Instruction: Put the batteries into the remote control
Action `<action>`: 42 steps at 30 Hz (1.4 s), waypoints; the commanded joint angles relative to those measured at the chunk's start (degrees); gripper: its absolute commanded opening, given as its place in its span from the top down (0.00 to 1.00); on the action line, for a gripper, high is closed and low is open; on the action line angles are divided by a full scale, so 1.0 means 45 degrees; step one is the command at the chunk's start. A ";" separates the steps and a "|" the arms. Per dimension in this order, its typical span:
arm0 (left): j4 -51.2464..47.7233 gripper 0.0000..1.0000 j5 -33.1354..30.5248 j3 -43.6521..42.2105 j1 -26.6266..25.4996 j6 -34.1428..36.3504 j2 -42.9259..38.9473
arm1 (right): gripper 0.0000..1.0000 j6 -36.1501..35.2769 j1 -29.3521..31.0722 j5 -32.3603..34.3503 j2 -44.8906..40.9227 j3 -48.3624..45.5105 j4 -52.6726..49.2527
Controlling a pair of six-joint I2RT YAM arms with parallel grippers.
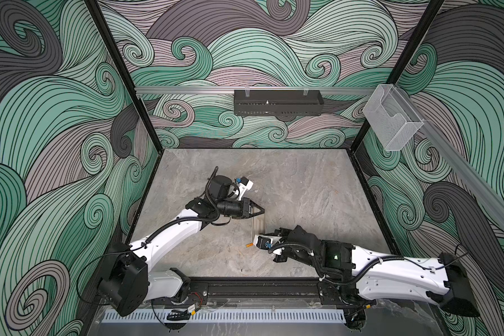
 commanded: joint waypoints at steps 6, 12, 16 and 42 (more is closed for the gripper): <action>-0.0884 1.00 0.0516 0.0004 -0.0144 0.0141 0.0030 | 0.83 -0.0249 0.0043 0.1193 -0.0218 0.0067 0.0515; -0.1007 1.00 0.0406 0.0021 -0.0144 0.0215 -0.0026 | 0.84 -0.0296 0.0123 0.1281 -0.0202 0.0072 0.0564; -0.1163 1.00 0.0250 0.0022 -0.0144 0.0277 -0.0083 | 0.84 -0.0290 0.0169 0.1364 -0.0188 0.0055 0.0579; -0.1210 1.00 0.0080 0.0081 -0.0144 0.0266 -0.0219 | 0.83 -0.0347 0.0347 0.1444 -0.0237 -0.0016 0.0672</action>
